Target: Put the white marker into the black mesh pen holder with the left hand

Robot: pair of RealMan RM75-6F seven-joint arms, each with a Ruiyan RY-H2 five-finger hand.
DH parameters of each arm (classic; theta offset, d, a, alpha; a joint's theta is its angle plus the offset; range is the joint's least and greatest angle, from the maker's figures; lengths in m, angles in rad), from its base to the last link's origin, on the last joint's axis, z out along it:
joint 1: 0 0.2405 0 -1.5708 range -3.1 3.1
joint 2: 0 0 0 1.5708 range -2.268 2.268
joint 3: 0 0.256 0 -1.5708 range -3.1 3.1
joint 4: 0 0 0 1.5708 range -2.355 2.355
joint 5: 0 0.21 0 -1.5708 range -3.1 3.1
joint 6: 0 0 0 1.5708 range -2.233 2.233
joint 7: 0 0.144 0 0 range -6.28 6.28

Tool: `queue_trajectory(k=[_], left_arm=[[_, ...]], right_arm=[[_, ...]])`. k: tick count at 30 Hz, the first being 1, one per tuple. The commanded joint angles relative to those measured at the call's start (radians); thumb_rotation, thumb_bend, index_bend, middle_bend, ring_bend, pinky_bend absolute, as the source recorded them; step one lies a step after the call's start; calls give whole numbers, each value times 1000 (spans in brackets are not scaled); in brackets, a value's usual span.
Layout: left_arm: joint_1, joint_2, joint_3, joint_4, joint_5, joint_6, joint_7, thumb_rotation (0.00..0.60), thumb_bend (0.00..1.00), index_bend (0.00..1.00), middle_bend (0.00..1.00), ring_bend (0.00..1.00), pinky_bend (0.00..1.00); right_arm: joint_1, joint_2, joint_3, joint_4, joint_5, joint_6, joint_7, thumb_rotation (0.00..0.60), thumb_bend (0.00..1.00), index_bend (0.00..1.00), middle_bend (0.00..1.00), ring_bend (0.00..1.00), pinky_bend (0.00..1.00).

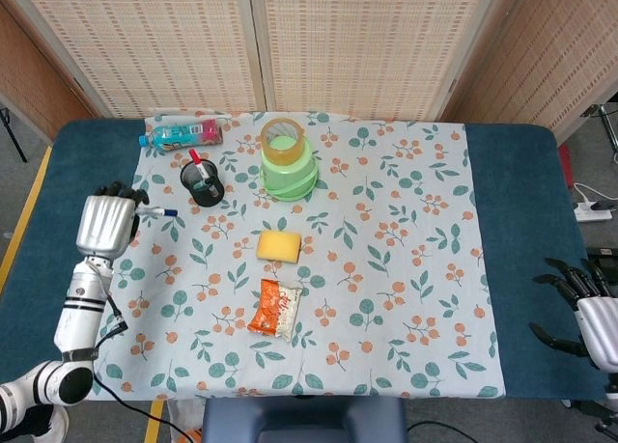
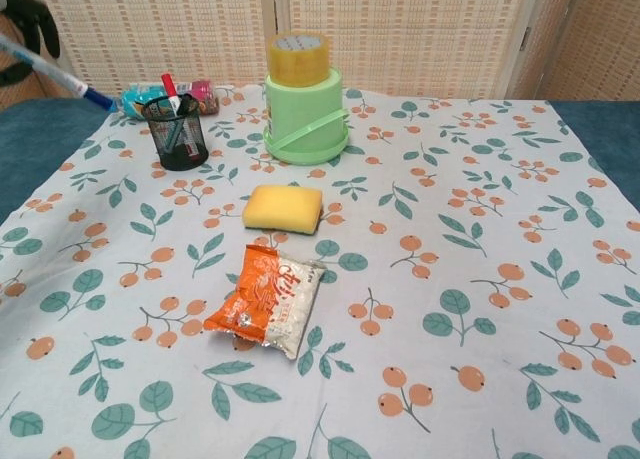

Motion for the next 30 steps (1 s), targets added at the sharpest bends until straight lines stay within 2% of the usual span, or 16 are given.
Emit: queue_trajectory(k=[1, 6, 13, 19, 30], left_arm=[[-106, 69, -67, -35, -73, -98, 88, 600, 419, 445, 588, 265, 372], [-240, 56, -75, 66, -155, -220, 169, 600, 421, 459, 586, 265, 378], [-397, -63, -21, 310, -203, -383, 179, 600, 420, 459, 581, 265, 380], [-493, -191, 24, 589, -201, -495, 126, 600, 421, 456, 580, 265, 380], [-557, -348, 99, 960, -98, -637, -44, 600, 420, 457, 580, 265, 380]], right_arm=[[-1, 0, 3, 3, 7, 1, 5, 600, 128, 305, 128, 152, 0], [-5, 1, 8, 7, 24, 2, 7, 600, 128, 305, 128, 152, 0], [-15, 1, 25, 9, 71, 7, -3, 600, 128, 305, 127, 150, 0], [-22, 1, 36, 7, 99, 8, -18, 600, 128, 305, 127, 149, 0], [-22, -4, 47, -6, 129, -7, -56, 600, 128, 305, 127, 149, 0]])
